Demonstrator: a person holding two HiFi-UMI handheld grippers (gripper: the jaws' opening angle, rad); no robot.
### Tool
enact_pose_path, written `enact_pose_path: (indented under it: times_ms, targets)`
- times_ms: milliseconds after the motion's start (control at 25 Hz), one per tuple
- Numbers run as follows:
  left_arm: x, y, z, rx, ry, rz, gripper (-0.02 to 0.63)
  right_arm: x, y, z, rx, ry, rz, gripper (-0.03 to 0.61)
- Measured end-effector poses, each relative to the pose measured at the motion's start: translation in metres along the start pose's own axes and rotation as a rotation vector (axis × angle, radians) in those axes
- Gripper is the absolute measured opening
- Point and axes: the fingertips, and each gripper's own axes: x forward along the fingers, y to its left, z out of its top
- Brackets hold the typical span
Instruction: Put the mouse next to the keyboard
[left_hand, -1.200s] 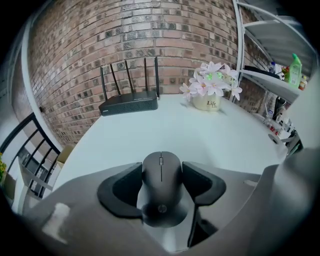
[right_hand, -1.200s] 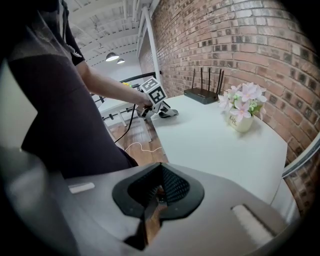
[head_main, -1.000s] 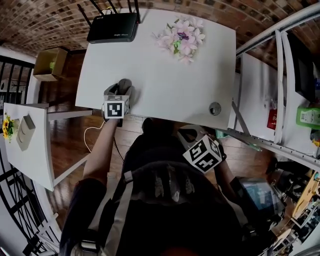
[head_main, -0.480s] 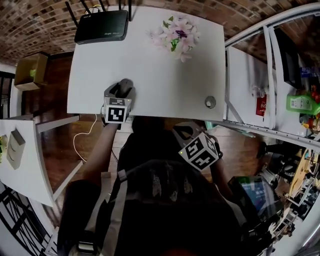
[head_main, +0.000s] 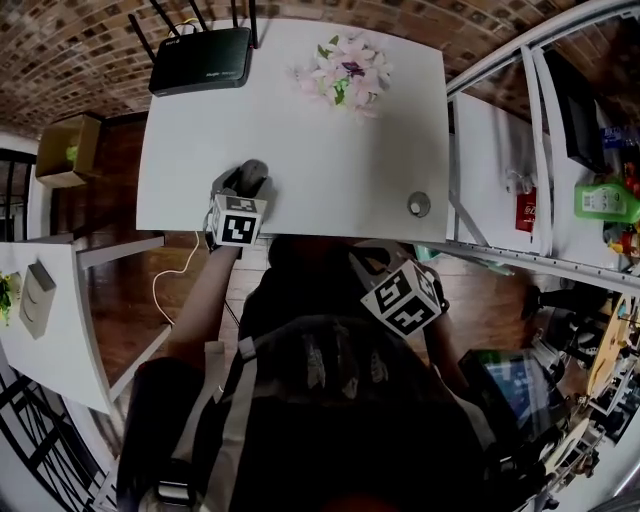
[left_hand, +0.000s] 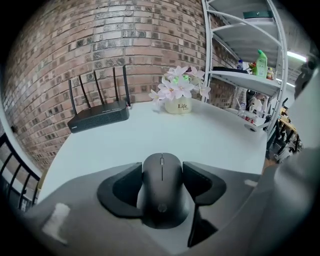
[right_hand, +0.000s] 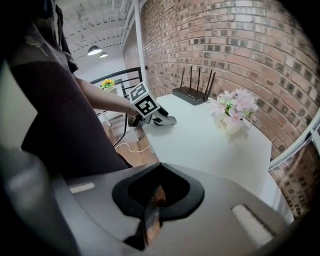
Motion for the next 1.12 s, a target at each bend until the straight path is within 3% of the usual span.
enact_pose_path:
  times_ms: [360,520,720,920,1120]
  targets:
    - [-0.003,0.001,0.006,-0.078,0.01,0.101,0.262,-0.021,-0.03,-0.031,0.003,-0.044,0.024,0.006]
    - [-0.001,0.001,0.0,-0.099,0.057,0.151,0.262,-0.026,-0.036,-0.043,0.025,-0.065,0.057,0.006]
    - [0.006,-0.023,0.009,-0.191,0.017,0.076,0.264,-0.029,-0.044,-0.052,0.029,-0.082,0.071,0.006]
    - [0.008,-0.027,0.015,-0.102,0.046,0.182,0.264,-0.031,-0.051,-0.059,0.032,-0.086,0.076,0.006]
    - [0.008,-0.027,0.017,-0.096,0.053,0.196,0.263,-0.032,-0.057,-0.064,0.041,-0.089,0.089,0.006]
